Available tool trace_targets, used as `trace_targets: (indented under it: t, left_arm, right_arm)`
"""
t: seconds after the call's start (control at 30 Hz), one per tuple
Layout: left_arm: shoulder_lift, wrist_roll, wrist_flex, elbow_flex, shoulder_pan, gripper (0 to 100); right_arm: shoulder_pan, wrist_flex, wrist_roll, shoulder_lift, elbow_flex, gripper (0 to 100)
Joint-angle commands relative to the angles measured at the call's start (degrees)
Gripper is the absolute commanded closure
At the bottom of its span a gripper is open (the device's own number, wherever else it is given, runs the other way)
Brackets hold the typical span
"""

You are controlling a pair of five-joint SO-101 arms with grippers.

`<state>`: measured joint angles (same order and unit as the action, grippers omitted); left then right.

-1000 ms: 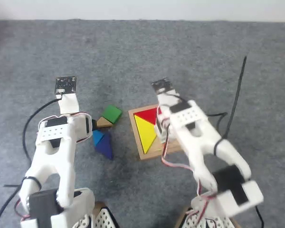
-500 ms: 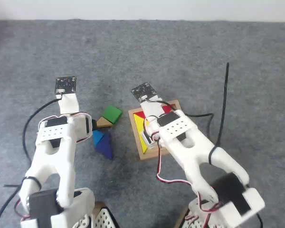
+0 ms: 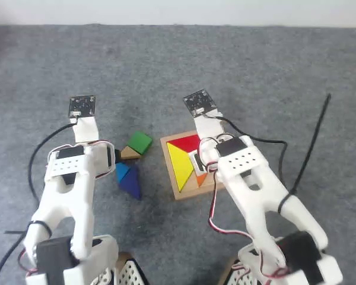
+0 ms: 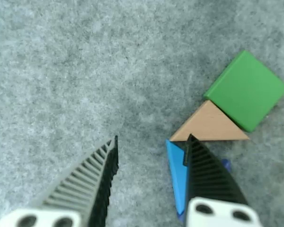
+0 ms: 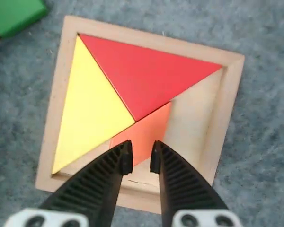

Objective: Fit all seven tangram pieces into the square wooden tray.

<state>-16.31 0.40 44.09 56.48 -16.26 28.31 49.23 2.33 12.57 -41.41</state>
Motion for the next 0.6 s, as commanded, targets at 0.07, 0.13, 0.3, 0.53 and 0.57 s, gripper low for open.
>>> trace_targets:
  t: [0.07, 0.13, 0.3, 0.53, 0.57]
  left_arm:
    - [0.00, -0.53, -0.97, -0.31, 0.18, 78]
    - [0.00, -0.53, -0.97, -0.31, 0.18, 78]
    - [0.00, -0.53, -0.97, -0.31, 0.18, 78]
    - [0.00, -0.53, -1.32, -0.31, 0.18, 78]
    - [0.00, -0.53, -1.67, -0.22, 0.18, 78]
  right_arm:
    - [-0.57, -5.76, 1.32, -3.38, 0.35, 90.8]
    - [-0.84, -6.81, 1.41, -5.23, 0.53, 90.8]
    - [-1.10, -7.08, 1.41, -9.01, 0.62, 91.2]
    - [-7.25, -5.76, 2.11, -8.92, -0.44, 92.3]
    - [-7.25, -5.32, 2.99, -8.92, -0.79, 92.8]
